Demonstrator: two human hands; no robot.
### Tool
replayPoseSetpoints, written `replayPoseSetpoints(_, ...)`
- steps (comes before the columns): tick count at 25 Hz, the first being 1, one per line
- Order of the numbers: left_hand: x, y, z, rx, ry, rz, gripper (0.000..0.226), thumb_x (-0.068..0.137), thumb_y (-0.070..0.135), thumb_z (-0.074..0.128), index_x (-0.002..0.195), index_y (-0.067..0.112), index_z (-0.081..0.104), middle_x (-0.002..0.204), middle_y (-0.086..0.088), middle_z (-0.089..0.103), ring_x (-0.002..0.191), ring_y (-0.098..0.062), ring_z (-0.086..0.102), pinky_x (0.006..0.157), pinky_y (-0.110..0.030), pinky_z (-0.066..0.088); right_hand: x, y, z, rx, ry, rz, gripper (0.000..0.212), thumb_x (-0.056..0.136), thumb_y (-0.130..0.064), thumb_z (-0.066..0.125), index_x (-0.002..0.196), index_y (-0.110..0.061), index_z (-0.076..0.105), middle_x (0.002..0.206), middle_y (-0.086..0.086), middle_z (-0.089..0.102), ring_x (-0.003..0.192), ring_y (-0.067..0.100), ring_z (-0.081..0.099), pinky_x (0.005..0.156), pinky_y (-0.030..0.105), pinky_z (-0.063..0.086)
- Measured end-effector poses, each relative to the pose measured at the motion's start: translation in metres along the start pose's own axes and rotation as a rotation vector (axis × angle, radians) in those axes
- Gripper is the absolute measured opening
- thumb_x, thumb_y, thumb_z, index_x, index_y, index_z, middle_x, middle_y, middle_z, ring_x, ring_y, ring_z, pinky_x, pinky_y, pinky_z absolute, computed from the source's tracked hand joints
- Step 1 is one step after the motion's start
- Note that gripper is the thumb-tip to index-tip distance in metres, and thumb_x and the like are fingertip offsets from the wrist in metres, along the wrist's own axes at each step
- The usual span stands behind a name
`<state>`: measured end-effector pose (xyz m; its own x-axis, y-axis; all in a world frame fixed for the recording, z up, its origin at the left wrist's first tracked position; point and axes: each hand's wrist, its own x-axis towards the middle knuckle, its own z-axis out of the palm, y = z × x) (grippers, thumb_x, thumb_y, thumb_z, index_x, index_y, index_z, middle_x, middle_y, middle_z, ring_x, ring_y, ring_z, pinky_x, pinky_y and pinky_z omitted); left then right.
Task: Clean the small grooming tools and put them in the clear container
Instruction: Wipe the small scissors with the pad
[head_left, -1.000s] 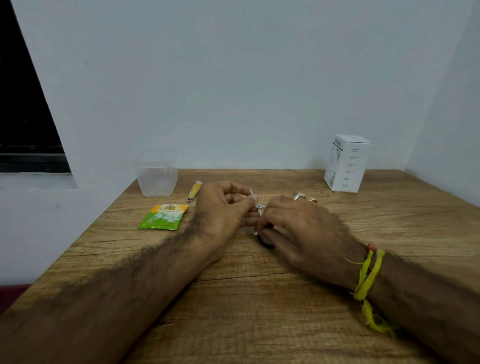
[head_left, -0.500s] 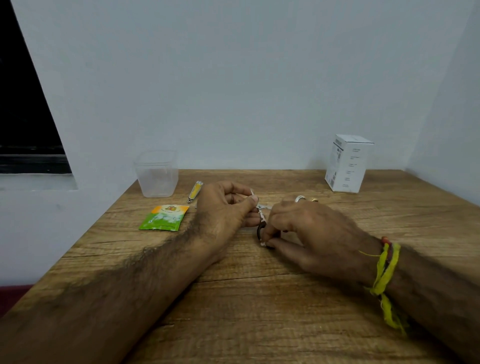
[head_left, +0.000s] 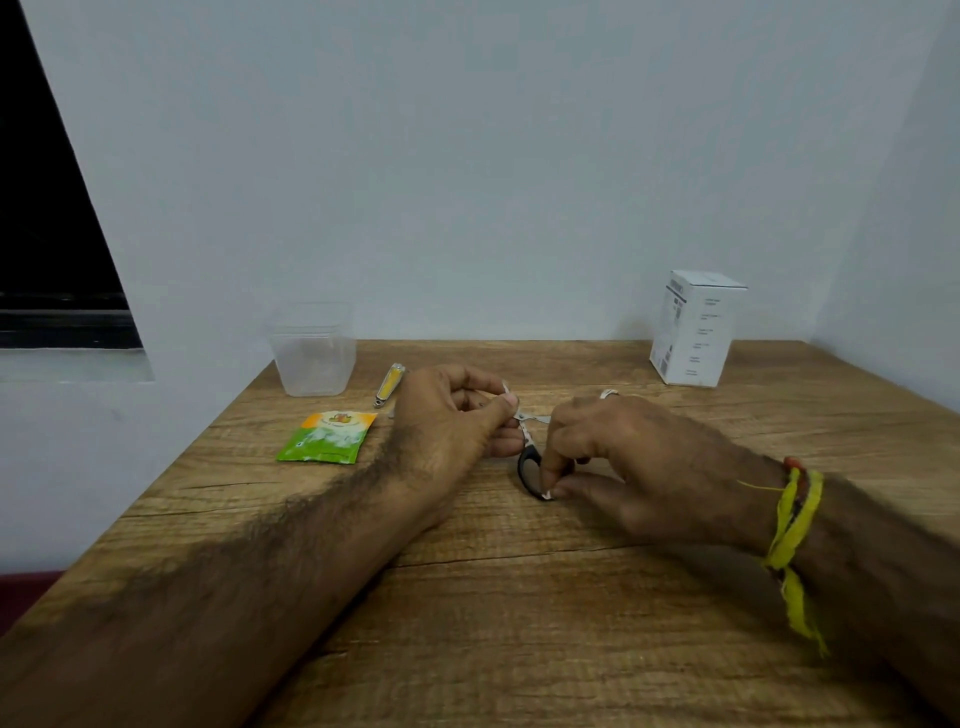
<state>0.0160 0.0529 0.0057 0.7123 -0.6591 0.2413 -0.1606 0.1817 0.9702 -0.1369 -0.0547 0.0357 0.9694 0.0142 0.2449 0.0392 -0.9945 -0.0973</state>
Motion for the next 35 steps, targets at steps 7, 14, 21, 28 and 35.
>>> replayPoseSetpoints(7, 0.000, -0.001, -0.001, -0.004, 0.009, 0.004, 0.009, 0.088, -0.001, 0.073, 0.096, -0.001, 0.068, 0.063, -0.009, 0.068, 0.056, -0.019, 0.071, 0.052, -0.025, 0.058, 0.001, 0.003, 0.007, -0.031, 0.083, 0.017, 0.009, 0.091, -0.020, 0.067, 0.096, -0.027, 0.071, 0.095, -0.014, 0.062, 0.089, 0.001, 0.051, 0.078, 0.023, 0.045)
replayPoseSetpoints(14, 0.000, -0.001, 0.000, -0.020, 0.001, 0.015, 0.006, 0.088, -0.002, 0.073, 0.091, 0.001, 0.068, 0.061, -0.008, 0.068, 0.058, -0.018, 0.071, 0.053, -0.025, 0.058, 0.006, 0.004, 0.024, -0.014, 0.315, -0.037, 0.016, 0.092, -0.024, 0.054, 0.097, -0.022, 0.068, 0.095, -0.010, 0.063, 0.087, 0.009, 0.058, 0.072, 0.032, 0.053)
replayPoseSetpoints(21, 0.000, -0.001, -0.001, -0.014, -0.009, 0.023, 0.006, 0.088, -0.003, 0.072, 0.092, 0.000, 0.068, 0.059, -0.006, 0.068, 0.058, -0.018, 0.072, 0.053, -0.027, 0.058, 0.010, 0.007, 0.026, -0.060, 0.322, -0.066, 0.015, 0.092, -0.025, 0.055, 0.097, -0.022, 0.069, 0.099, -0.009, 0.064, 0.089, 0.014, 0.061, 0.072, 0.039, 0.054)
replayPoseSetpoints(28, -0.001, 0.000, 0.000, -0.007, -0.017, 0.014, 0.008, 0.088, -0.001, 0.073, 0.094, -0.002, 0.068, 0.061, -0.008, 0.069, 0.054, -0.018, 0.071, 0.050, -0.025, 0.056, 0.011, 0.006, 0.028, 0.001, 0.371, -0.065, 0.017, 0.094, -0.030, 0.053, 0.097, -0.022, 0.068, 0.099, -0.010, 0.064, 0.090, 0.011, 0.059, 0.073, 0.033, 0.050)
replayPoseSetpoints(35, 0.000, 0.000, 0.000, -0.002, -0.029, -0.003, 0.009, 0.088, -0.002, 0.072, 0.095, -0.003, 0.067, 0.064, -0.012, 0.070, 0.056, -0.021, 0.072, 0.053, -0.028, 0.059, 0.010, 0.018, 0.027, 0.011, 0.325, -0.063, 0.011, 0.091, -0.024, 0.061, 0.095, -0.025, 0.070, 0.093, -0.018, 0.060, 0.089, 0.002, 0.054, 0.078, 0.025, 0.043)
